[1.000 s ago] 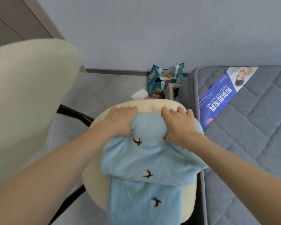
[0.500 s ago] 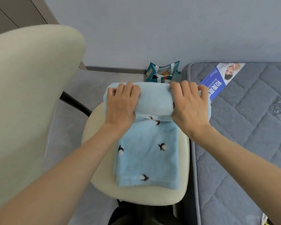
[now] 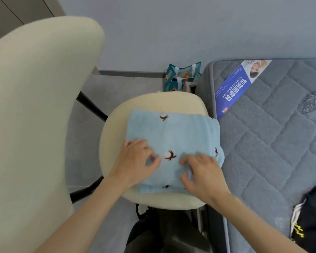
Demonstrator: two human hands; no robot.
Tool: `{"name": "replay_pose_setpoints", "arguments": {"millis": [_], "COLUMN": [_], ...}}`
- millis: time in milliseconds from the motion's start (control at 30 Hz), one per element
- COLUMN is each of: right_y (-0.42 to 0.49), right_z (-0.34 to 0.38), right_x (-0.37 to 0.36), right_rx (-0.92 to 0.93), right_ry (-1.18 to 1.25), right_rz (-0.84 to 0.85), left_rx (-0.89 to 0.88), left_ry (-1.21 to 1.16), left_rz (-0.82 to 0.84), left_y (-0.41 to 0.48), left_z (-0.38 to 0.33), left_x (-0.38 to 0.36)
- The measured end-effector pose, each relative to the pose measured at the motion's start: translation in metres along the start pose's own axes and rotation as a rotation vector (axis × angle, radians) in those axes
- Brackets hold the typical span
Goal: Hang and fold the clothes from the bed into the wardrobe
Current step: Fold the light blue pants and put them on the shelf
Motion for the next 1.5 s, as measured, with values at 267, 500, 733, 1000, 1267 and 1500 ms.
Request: {"name": "replay_pose_setpoints", "arguments": {"millis": [267,500,733,1000,1267,1500], "right_y": [0.069,0.055,0.029,0.039,0.054,0.053], "right_z": [-0.032,-0.061,-0.088,-0.079,-0.09,-0.071], "right_x": [-0.009,-0.057,-0.056,-0.056,-0.059,-0.028], "right_rx": [-0.401,-0.486,-0.733,-0.672,-0.685,-0.569], "right_ry": [0.049,0.213,0.338,0.519,0.636,0.618], "right_rz": [-0.128,-0.142,-0.091,-0.122,-0.059,-0.036], "left_rx": [0.434,0.596,0.771,0.798,0.803,0.858], "left_ry": [-0.096,-0.244,-0.463,-0.502,-0.471,-0.608], "left_rz": [-0.09,-0.235,-0.12,-0.087,-0.099,-0.2], "left_y": [0.064,0.037,0.006,0.011,0.014,-0.012], "left_z": [0.025,0.05,0.076,0.079,0.081,0.065], "left_x": [-0.029,-0.074,-0.083,-0.09,-0.093,-0.06]}}
Point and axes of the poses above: each hand's wrist, its own y-axis towards the middle knuckle, its own x-axis out of the back of the hand, z = x × y, the point moved 9 cm from there along y, towards the middle knuckle
